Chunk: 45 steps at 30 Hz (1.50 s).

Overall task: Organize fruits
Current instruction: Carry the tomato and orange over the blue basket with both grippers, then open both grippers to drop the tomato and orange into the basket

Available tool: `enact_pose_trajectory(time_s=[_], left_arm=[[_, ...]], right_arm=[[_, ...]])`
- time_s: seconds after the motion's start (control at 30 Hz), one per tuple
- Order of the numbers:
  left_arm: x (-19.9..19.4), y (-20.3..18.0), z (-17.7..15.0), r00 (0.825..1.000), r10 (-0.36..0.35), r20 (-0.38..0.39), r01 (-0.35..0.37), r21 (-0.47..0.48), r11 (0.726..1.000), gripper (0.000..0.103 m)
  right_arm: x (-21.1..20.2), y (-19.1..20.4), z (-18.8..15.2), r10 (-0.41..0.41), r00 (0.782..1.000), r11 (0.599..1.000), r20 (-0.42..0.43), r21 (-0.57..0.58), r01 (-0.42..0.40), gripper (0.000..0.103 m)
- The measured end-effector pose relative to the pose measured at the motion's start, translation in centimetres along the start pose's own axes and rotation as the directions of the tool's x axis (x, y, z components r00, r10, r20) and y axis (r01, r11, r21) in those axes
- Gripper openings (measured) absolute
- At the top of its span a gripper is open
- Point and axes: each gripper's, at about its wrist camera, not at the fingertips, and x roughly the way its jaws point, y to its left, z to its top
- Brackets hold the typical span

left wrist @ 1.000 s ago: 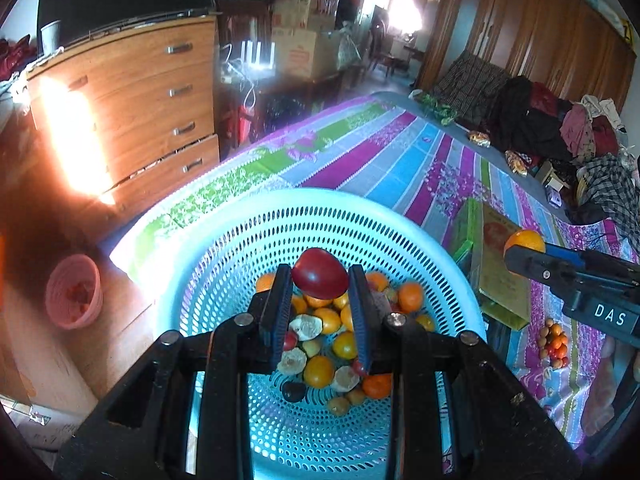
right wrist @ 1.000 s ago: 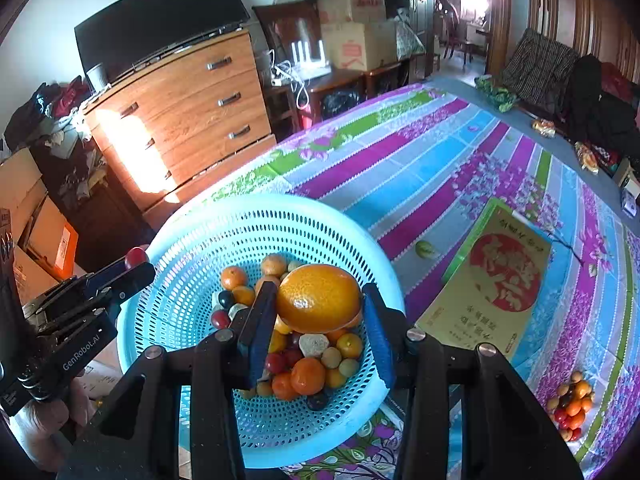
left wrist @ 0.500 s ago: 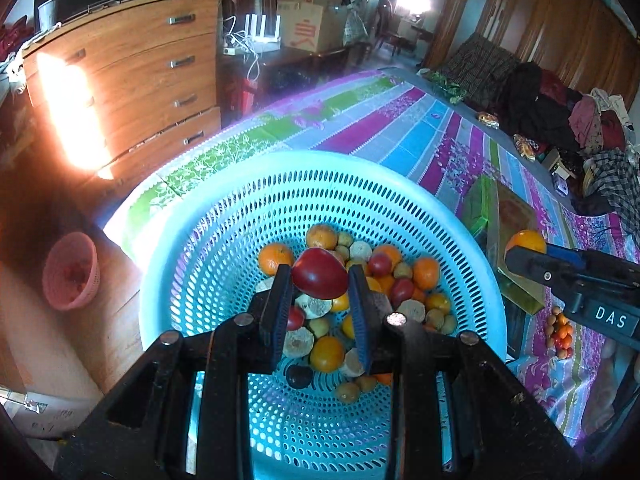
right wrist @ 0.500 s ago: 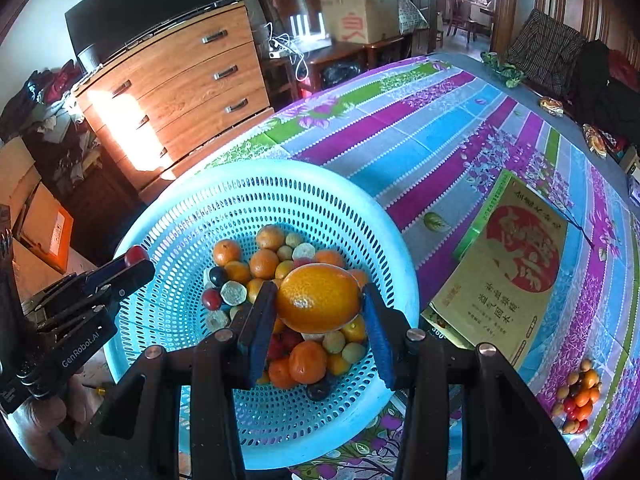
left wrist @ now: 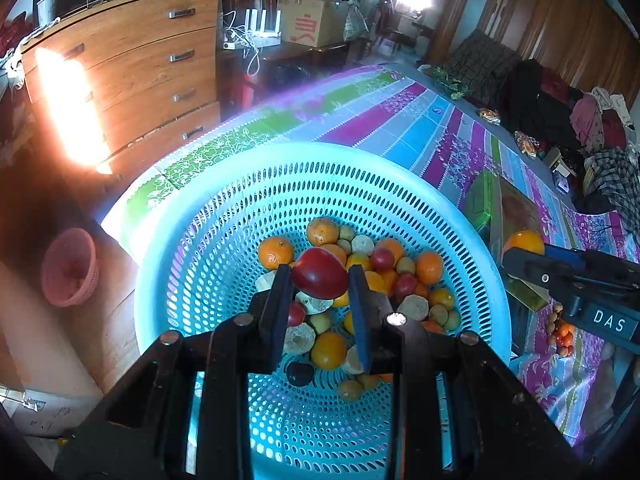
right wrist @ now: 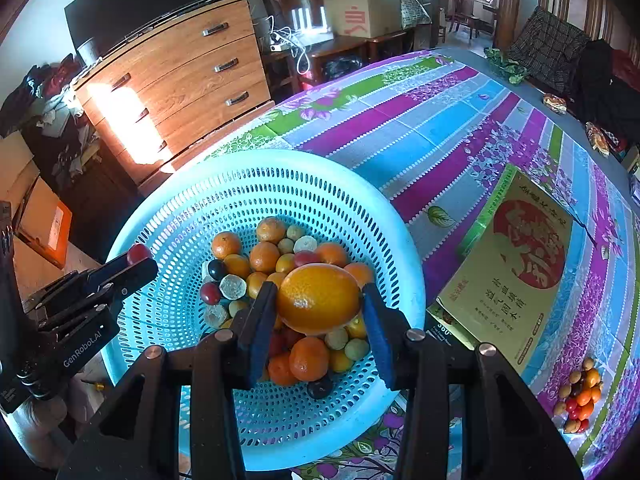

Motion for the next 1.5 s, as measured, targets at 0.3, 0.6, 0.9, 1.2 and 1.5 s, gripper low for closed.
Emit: enact_pose_trajectory(time_s=[0.3,0.6,0.9,1.2,1.5], left_arm=[[0.4,0.4,-0.1,1.000,0.001,-0.011,-0.001,-0.006,1.000,0.029],[1.2,0.4,-0.5,0.999,-0.004,-0.036,0.004,0.000,1.000,0.048],[1.2,0.9,-0.5,1.000,-0.004,-0.030,0.003,-0.013,1.000,0.060],[1.4,0.9,-0.5,0.999,-0.004,-0.031,0.004,-0.014,1.000,0.070],[1.1,0.6,-0.5,1.000,0.001,-0.024,-0.002,-0.018,1.000,0.075]], right_arm=[[0.3,0.3,0.0,-0.004,1.000,1.000,-0.004,-0.003,0.004,0.048],[1.2,0.2,-0.2,-0.011,1.000,1.000,-0.022,-0.001,0.011,0.048],[1.0,-0.1,0.0,-0.025,1.000,1.000,0.001,0.002,0.025,0.064],[0.9,0.1,-0.1,-0.021,1.000,1.000,0.007,-0.003,0.021,0.065],[0.3,0.1,-0.5,-0.015,1.000,1.000,0.023,-0.002,0.015,0.066]])
